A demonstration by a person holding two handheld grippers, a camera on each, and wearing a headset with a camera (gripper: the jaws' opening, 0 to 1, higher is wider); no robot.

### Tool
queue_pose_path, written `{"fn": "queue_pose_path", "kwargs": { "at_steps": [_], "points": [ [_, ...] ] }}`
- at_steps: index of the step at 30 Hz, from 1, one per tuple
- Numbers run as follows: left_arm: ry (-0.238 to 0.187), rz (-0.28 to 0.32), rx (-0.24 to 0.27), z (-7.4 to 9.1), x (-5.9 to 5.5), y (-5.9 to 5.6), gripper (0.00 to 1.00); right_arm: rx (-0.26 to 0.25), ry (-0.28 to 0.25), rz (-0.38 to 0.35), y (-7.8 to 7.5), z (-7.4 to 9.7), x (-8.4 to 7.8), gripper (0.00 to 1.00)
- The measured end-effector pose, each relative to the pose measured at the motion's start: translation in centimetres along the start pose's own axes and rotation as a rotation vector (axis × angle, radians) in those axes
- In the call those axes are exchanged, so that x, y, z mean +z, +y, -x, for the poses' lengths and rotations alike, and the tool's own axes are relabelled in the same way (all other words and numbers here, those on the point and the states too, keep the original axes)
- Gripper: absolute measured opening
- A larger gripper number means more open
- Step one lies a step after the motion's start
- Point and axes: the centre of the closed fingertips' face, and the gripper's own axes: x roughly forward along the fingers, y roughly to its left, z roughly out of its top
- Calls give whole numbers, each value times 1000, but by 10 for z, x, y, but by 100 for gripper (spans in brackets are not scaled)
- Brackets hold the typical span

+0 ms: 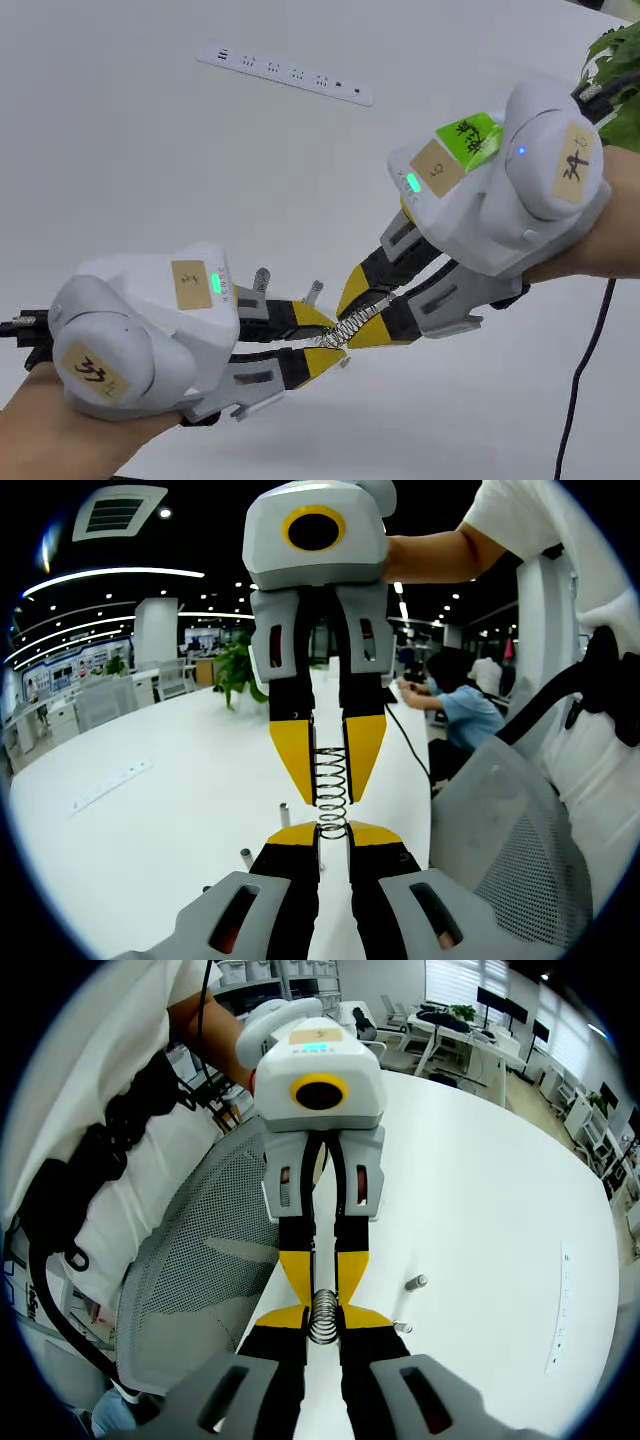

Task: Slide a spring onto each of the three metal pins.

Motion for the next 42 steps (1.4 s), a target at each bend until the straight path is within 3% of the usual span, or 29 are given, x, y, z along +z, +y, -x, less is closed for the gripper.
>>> {"fn": "queue_pose_path", "kwargs": {
  "at_steps": [24, 29, 37, 42],
  "points": [
    [-1, 33, -4, 2, -6, -2, 11, -3, 9, -26, -1, -7, 2, 12],
    [-2, 45, 9, 4, -7, 1, 15, -10, 7, -44, -4, -6, 1, 12],
    [9, 62, 35, 10, -15, 8, 17, -45, 7, -79, -15, -1, -4, 12],
    [17, 66, 60, 17, -19, 14, 23, -81, 17, -115, -28, 2, -11, 12]
  ]
}}
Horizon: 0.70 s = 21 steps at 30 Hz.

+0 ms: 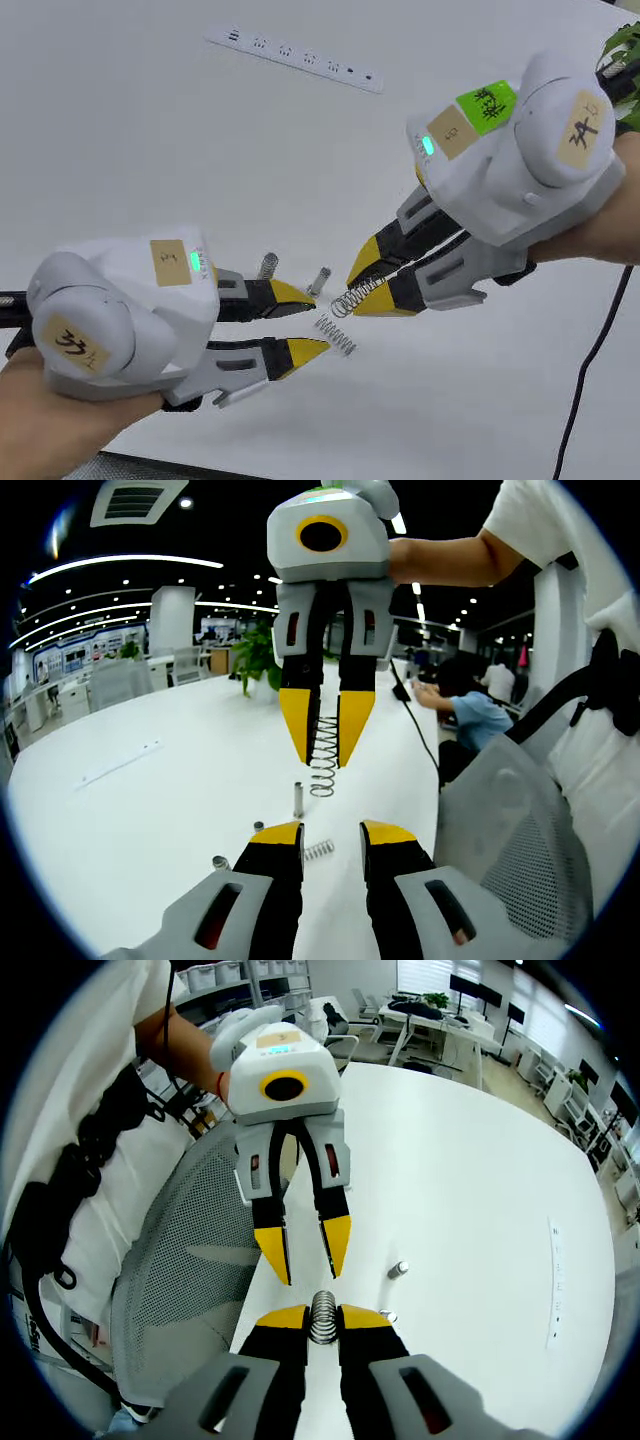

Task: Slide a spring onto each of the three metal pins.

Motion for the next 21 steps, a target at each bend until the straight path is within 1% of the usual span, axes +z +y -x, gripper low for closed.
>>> {"fn": "queue_pose_path", "kwargs": {
  "at_steps": [2, 5, 8, 11, 13, 16, 21],
  "points": [
    [7, 1, 7, 2, -3, 2, 28, -15, 6, -14, -6, -1, -2, 12],
    [18, 0, 25, 7, -9, 8, 31, -41, 22, -29, -16, -2, -6, 12],
    [12, -9, 47, 14, -10, 13, 33, -67, 29, -53, -26, -3, -9, 12],
    [15, 5, 67, 18, -14, 18, 37, -88, 47, -67, -36, -9, -15, 12],
    [22, 2, 78, 20, -17, 21, 40, -96, 61, -71, -41, -12, -18, 12],
    [23, -15, 88, 25, -19, 23, 42, -98, 76, -71, -48, -16, -21, 12],
    [28, -7, 95, 29, -22, 26, 47, -99, 100, -81, -56, -24, -28, 12]
  ]
}}
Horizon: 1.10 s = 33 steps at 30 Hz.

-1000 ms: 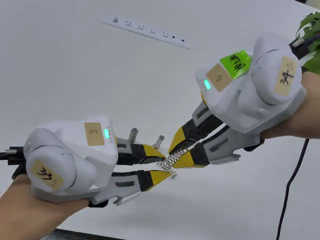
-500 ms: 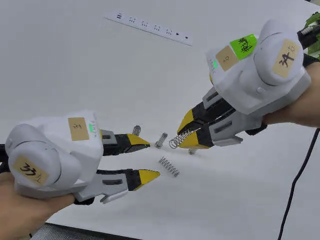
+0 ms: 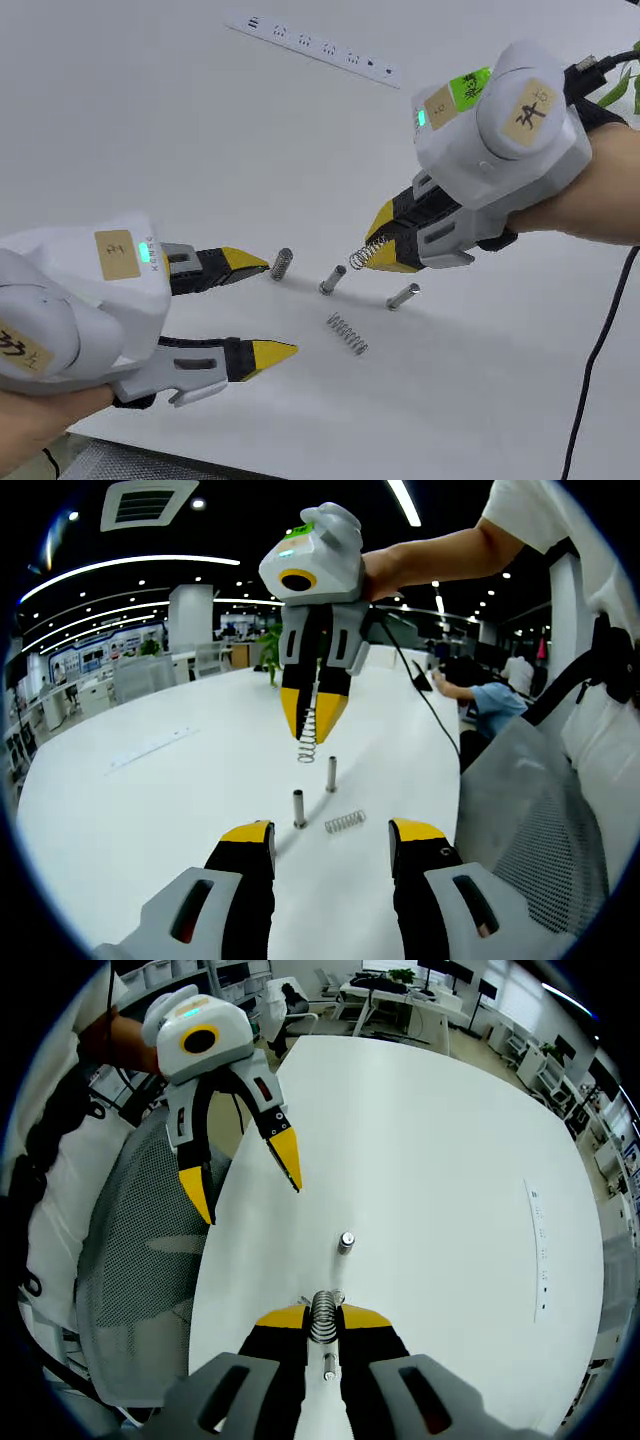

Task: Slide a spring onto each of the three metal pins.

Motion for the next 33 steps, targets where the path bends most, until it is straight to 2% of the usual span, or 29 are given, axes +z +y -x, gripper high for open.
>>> {"fn": "queue_pose_path", "kwargs": {
  "at_steps": [8, 16, 21, 33],
  "points": [
    [-3, 33, 18, 3, -5, 6, 55, 5, 25, -8, -8, -13, -4, 12],
    [-5, 76, 21, 2, -11, 7, 58, 29, 53, -9, -10, -26, -9, 12],
    [0, 88, 13, 1, -14, 6, 58, 34, 76, 8, -9, -32, -14, 12],
    [-3, 99, -3, -2, -14, 6, 57, 49, 80, 2, -11, -40, -15, 12]
  ]
}}
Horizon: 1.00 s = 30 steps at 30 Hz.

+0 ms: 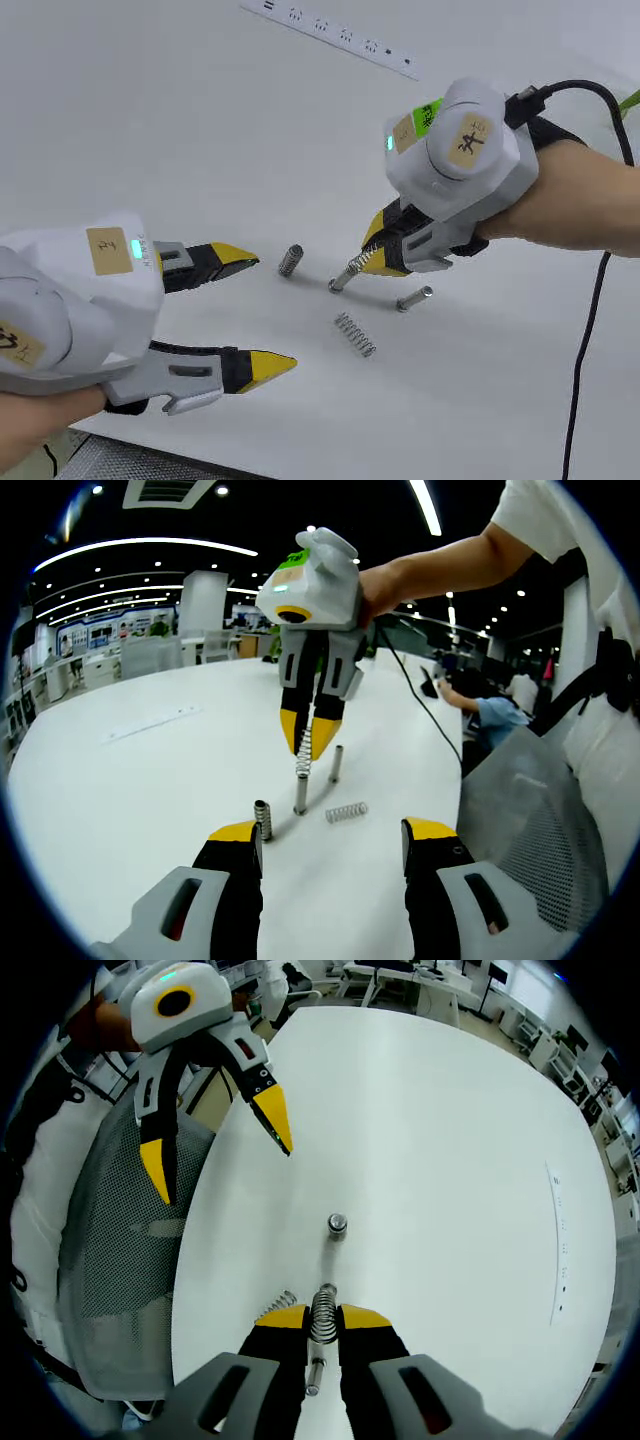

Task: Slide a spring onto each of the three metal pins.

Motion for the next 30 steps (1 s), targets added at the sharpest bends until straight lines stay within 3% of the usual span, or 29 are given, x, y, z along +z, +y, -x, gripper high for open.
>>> {"fn": "queue_pose_path", "kwargs": {
  "at_steps": [30],
  "points": [
    [1, 11, -1, -2, -3, 1, 57, 3, 3, 5, -2, -26, -3, 12]
  ]
}}
